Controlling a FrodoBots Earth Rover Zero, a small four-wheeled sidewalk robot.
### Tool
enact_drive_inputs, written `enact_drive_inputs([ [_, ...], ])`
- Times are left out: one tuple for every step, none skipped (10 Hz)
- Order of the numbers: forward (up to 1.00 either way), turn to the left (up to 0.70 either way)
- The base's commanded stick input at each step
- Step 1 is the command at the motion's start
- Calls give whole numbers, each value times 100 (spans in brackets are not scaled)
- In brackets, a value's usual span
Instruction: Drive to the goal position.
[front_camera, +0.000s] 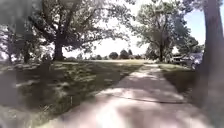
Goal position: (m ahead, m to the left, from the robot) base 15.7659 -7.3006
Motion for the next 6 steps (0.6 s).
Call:
enact_drive_inputs([
  [70,0],
  [70,0],
  [70,0],
  [70,0],
  [70,0],
  [70,0],
])
